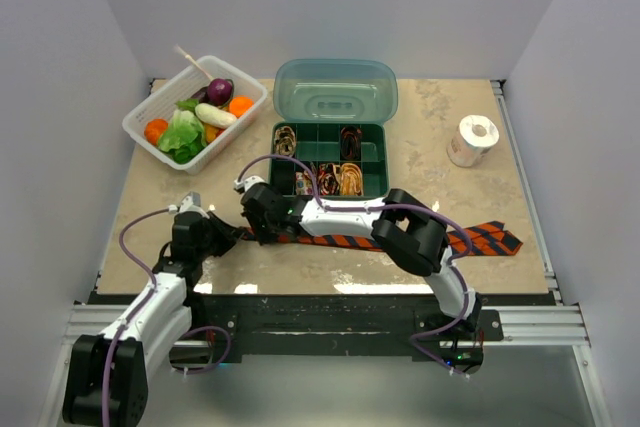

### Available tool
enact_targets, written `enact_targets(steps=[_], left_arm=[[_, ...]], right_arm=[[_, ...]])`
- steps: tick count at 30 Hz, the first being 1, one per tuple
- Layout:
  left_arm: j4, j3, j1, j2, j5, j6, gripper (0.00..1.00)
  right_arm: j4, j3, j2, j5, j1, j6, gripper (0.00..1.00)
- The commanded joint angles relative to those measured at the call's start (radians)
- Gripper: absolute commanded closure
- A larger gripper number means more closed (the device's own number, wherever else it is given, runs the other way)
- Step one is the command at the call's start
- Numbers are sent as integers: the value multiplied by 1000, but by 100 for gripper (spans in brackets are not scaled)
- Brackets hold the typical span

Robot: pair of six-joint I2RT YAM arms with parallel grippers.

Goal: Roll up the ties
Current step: Roll the tie at the center of the board.

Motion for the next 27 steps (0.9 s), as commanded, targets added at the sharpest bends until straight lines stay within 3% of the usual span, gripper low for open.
enact_targets(steps=[1,4,13,22,27], left_arm=[[35,27,5,12,31,40,91],[14,41,5,6,34,50,100],[-173,159,5,-35,0,152,100],[-163,160,2,-60,9,166,100],[-150,160,0,-55,24,169,100]], right_arm=[[-17,54,-1,29,-6,-31,100],[-11,37,-11,39,-15,-29,100],[21,14,-36,0,-40,-18,100],[62,-23,-28,-23,-41,-2,100],[159,-70,-38,-109,-43,52,100]])
